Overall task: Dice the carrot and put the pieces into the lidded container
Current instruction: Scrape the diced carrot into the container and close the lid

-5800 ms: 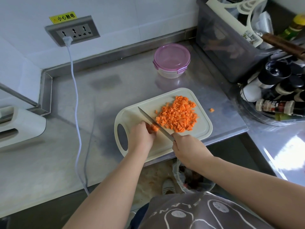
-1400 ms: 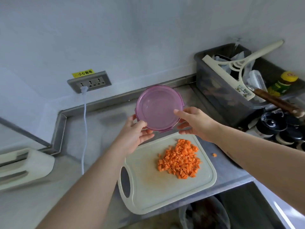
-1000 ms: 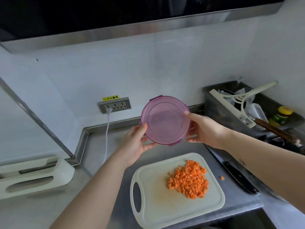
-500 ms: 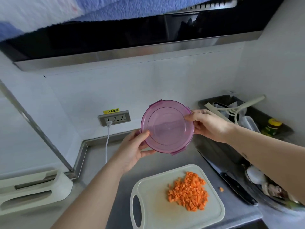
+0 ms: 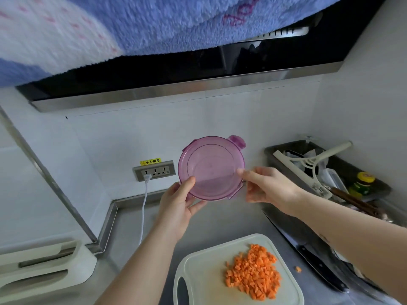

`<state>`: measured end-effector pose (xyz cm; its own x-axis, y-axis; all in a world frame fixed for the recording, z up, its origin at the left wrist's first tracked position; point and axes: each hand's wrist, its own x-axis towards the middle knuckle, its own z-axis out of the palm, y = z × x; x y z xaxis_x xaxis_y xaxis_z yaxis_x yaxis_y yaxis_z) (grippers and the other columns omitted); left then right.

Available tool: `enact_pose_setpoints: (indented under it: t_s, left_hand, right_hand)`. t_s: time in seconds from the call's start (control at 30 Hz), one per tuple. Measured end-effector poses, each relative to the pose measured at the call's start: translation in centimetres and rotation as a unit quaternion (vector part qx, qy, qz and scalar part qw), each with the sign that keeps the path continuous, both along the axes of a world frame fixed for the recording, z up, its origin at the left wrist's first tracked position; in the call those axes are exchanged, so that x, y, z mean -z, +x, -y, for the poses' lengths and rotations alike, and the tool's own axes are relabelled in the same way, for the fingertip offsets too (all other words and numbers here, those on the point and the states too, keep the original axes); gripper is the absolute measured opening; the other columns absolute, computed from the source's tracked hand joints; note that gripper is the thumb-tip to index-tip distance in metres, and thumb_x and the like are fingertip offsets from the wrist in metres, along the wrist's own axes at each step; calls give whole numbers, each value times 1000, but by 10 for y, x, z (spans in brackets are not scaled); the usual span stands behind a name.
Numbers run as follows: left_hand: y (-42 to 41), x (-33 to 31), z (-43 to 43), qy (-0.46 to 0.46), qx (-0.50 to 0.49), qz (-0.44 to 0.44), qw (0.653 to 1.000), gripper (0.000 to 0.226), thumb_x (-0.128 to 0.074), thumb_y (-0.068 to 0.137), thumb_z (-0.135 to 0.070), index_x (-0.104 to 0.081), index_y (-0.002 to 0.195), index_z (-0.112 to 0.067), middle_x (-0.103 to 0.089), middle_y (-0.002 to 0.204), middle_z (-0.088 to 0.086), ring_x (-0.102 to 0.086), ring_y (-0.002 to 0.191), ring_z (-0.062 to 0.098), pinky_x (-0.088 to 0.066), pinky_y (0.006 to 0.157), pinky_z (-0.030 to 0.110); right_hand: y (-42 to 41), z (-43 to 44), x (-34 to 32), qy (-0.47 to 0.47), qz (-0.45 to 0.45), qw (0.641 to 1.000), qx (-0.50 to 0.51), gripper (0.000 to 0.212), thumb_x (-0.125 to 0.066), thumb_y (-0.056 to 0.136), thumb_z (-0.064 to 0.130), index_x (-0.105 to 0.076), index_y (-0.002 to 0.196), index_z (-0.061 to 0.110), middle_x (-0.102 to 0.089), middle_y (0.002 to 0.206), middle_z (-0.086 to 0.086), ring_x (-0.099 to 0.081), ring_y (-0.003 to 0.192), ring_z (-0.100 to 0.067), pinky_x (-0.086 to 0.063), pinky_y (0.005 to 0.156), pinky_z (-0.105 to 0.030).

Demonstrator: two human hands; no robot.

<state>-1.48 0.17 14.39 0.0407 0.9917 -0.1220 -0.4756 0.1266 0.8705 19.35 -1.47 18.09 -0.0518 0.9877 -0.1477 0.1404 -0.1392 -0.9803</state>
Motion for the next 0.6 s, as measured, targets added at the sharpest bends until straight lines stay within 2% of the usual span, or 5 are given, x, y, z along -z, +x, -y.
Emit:
enact_pose_setpoints:
  t_s: [0.23,0.3,0.4,0.5,0.6]
  left_hand:
    - [11,-7,4,3,5,-1,1000,18,-66,85,-18,-51,93,-10,-43,71,5,-50,82,24,-59,68,38]
    - [7,-9,7,11,57,-17,998,31,-70,81,-15,-50,104,-9,-46,64,4,-49,61,16,-58,72,46]
    - [3,-17,13,41,113,-62,991,42,-66,85,-6,-42,118,-15,-60,72,9,-55,47,16,-56,77,49]
    - [-9,-25,12,61,179,-108,976,60,-68,73,-8,-42,126,-23,-67,100,11,-65,70,24,-57,68,42]
    - [-16,-30,7,82,169,-128,974,44,-72,76,-13,-57,118,-16,-70,105,8,-63,97,23,-52,89,43]
  right_hand:
    - [-16,8,2,38,-76,996,24,34,-71,84,23,-59,99,-5,-61,75,-8,-61,71,-16,-57,86,-42]
    - [-14,9,-4,71,-117,990,27,14,-68,85,13,-59,83,3,-59,71,-8,-61,66,-15,-57,85,-39]
    - [-11,14,-6,104,-124,986,35,44,-63,87,3,-59,47,21,-57,56,3,-57,54,-7,-53,82,-33]
    - [-9,19,-5,115,-122,986,25,47,-63,86,2,-53,45,21,-53,62,-3,-56,65,-14,-50,86,-36]
    - [-6,21,-5,115,-124,985,38,36,-65,86,4,-44,58,13,-47,74,-11,-56,68,-18,-53,91,-41]
